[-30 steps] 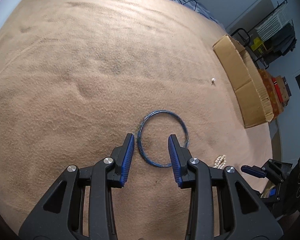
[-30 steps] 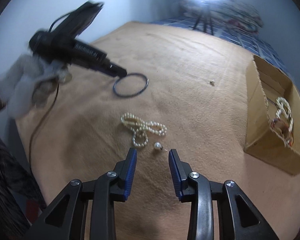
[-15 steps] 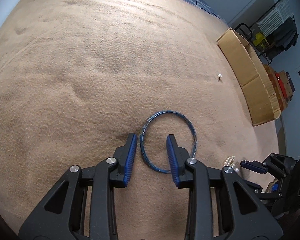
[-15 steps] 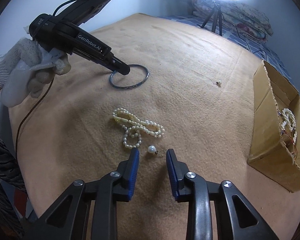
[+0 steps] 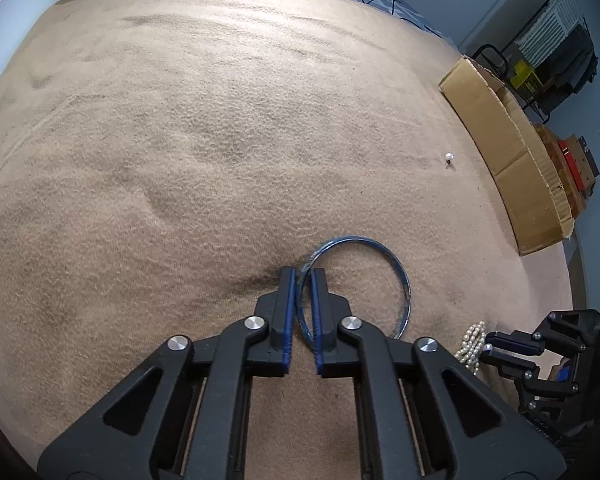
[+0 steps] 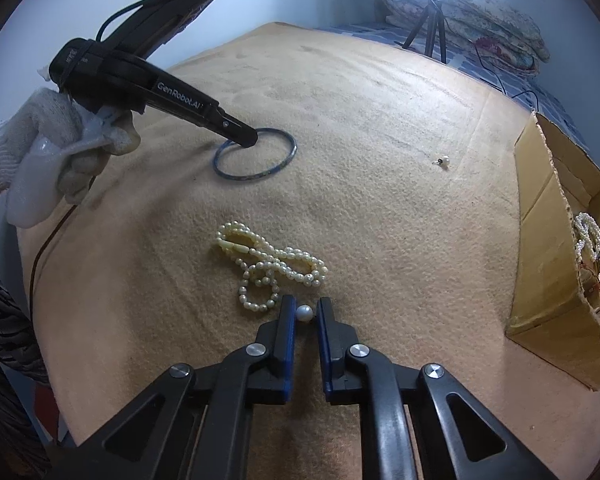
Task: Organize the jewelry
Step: 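Close the left tool on the blue bangle while the right tool grasps the pearl earring, then carry the bangle with the left tool while the right tool carries the earring into the box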
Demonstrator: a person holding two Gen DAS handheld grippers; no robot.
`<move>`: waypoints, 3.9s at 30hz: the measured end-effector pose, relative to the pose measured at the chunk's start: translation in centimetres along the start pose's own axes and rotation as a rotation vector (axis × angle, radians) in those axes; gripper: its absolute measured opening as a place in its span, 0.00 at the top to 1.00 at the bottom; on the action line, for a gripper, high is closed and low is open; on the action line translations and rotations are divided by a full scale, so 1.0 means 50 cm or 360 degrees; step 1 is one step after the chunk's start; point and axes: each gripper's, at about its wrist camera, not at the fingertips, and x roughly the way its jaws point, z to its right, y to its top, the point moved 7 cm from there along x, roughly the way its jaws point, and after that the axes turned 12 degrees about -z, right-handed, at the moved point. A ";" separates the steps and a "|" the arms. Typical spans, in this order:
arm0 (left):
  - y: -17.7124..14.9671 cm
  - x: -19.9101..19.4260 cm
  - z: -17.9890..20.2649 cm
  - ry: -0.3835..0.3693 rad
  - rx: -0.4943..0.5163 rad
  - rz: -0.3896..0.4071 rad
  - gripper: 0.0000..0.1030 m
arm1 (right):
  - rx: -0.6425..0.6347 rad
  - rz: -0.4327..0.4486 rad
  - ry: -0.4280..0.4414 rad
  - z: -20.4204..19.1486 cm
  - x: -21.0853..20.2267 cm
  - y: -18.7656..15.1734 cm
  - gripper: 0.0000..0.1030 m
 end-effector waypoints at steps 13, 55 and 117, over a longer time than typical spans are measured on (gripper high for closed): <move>-0.001 -0.011 -0.001 0.0009 0.0009 0.0027 0.98 | -0.0009 0.0037 0.0046 0.011 -0.019 -0.002 0.92; 0.043 -0.188 0.060 -0.0156 0.0033 0.0343 0.99 | 0.0390 0.0536 0.0124 0.166 -0.229 0.026 0.93; 0.290 0.055 0.626 -0.0238 0.0485 0.0149 0.99 | 0.0979 0.0455 -0.0135 0.457 -0.232 -0.102 0.93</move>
